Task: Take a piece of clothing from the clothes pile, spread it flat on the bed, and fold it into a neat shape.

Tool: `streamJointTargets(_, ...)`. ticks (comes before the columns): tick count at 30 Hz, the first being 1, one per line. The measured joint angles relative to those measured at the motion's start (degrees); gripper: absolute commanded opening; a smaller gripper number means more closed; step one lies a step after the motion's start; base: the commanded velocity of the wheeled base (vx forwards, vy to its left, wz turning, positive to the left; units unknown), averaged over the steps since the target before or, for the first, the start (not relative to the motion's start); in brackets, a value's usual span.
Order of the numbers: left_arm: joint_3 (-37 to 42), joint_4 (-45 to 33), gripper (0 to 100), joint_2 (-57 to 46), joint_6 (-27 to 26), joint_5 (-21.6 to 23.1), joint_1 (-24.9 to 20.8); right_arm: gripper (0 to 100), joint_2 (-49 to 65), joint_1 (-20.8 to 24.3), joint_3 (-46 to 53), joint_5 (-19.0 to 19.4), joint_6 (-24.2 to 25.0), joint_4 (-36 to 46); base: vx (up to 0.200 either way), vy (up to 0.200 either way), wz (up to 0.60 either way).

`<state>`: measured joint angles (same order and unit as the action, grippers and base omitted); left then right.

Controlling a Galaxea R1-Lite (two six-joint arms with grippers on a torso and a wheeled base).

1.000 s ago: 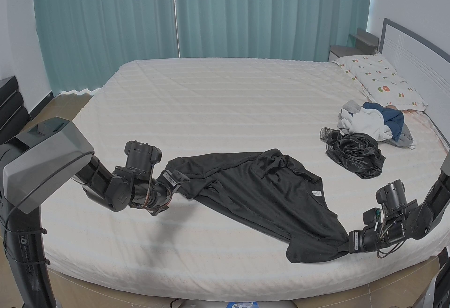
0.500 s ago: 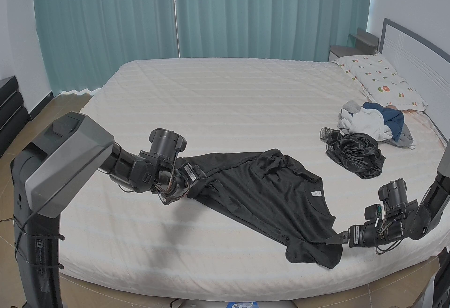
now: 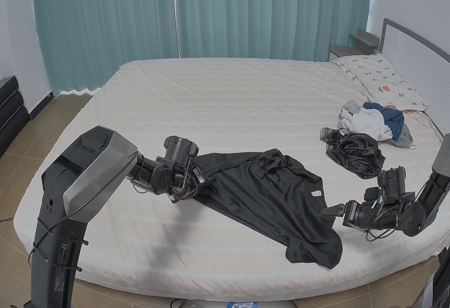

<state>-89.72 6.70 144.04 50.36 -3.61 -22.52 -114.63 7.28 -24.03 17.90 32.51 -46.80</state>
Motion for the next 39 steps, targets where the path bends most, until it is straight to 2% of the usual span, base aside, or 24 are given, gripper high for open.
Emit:
streamJointTargets(5,-3.39,-2.66,0,1.94,0.46,-1.61,0.96,100,-0.67,0.52,-0.22,0.06,0.38,-0.33,0.0,0.0,0.0)
streamJointTargets(14,-7.7,-2.61,0,1.52,1.34,-2.57,4.74,100,-1.06,1.07,-0.22,0.09,0.38,-0.35,0.0,0.0,0.0)
streamJointTargets(24,-21.08,-2.85,0,1.08,1.43,-2.73,9.05,100,-1.35,1.34,-0.28,0.11,0.35,-0.41,0.0,0.0,0.0)
streamJointTargets(27,-23.7,-6.81,0,2.34,1.5,-2.73,10.39,100,-1.72,1.38,-0.37,0.06,0.38,-0.72,0.0,0.0,0.0)
streamJointTargets(33,-21.96,-12.42,0,1.3,2.51,-1.76,10.78,100,-2.21,1.4,-0.35,0.09,0.46,-0.99,0.0,0.0,0.0)
streamJointTargets(39,-11.24,-13.54,0,-5.88,2.88,0.79,10.64,100,-3.45,2.5,-0.26,-0.16,0.5,-1.1,0.0,0.0,0.0)
